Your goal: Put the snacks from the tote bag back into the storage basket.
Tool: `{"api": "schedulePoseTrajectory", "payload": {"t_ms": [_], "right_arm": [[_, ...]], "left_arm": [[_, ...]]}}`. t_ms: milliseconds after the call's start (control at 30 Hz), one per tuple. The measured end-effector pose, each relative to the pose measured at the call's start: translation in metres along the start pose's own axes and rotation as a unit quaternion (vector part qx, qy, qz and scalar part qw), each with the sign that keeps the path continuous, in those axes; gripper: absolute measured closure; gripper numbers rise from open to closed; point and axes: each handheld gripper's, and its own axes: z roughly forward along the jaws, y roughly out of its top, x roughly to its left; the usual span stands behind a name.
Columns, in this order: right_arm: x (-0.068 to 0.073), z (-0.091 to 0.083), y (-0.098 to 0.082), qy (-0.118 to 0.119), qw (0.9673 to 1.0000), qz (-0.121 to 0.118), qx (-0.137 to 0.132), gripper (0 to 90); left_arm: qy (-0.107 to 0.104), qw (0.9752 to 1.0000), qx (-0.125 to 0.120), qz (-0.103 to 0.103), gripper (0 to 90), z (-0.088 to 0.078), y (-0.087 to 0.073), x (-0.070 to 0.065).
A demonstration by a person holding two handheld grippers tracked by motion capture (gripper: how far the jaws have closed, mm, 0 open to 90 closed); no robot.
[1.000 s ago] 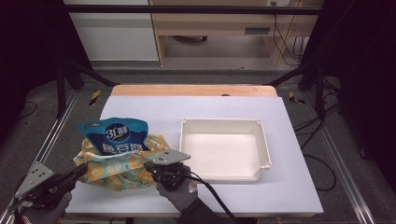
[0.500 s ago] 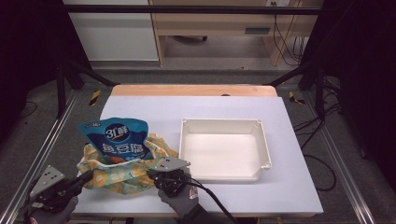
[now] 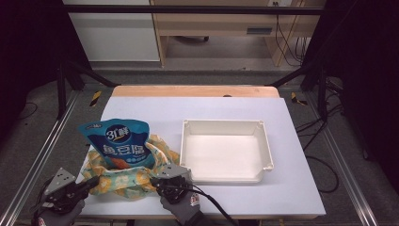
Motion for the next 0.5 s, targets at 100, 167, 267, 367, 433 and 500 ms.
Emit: {"api": "schedulePoseTrajectory", "payload": {"t_ms": [100, 167, 267, 367, 433, 500], "right_arm": [[0.001, 0.006, -0.006, -0.006, 0.9999, -0.002, 0.012, 90.0], [0.002, 0.007, -0.007, -0.007, 0.9999, 0.0, 0.015, 90.0], [0.001, 0.01, -0.01, -0.007, 0.9998, 0.0, 0.021, 90.0], [0.002, 0.013, -0.013, -0.011, 0.9995, 0.0, 0.029, 89.8], [0.002, 0.014, -0.014, -0.014, 0.9994, -0.001, 0.033, 89.5], [0.002, 0.015, -0.014, -0.014, 0.9993, -0.001, 0.035, 89.4]], "left_arm": [[-0.002, 1.0, 0.009, 0.002, 90.0, 0.004, -0.002, 0.001], [-0.003, 0.9998, 0.017, 0.004, 90.0, 0.007, -0.003, 0.001], [-0.006, 0.9996, 0.027, 0.004, 90.0, 0.011, -0.005, 0.002], [-0.008, 0.9994, 0.033, 0.005, 90.0, 0.014, -0.006, 0.003], [-0.008, 0.9993, 0.036, 0.007, 90.0, 0.015, -0.007, 0.003], [-0.009, 0.9991, 0.041, 0.007, 90.0, 0.017, -0.008, 0.003]]}}
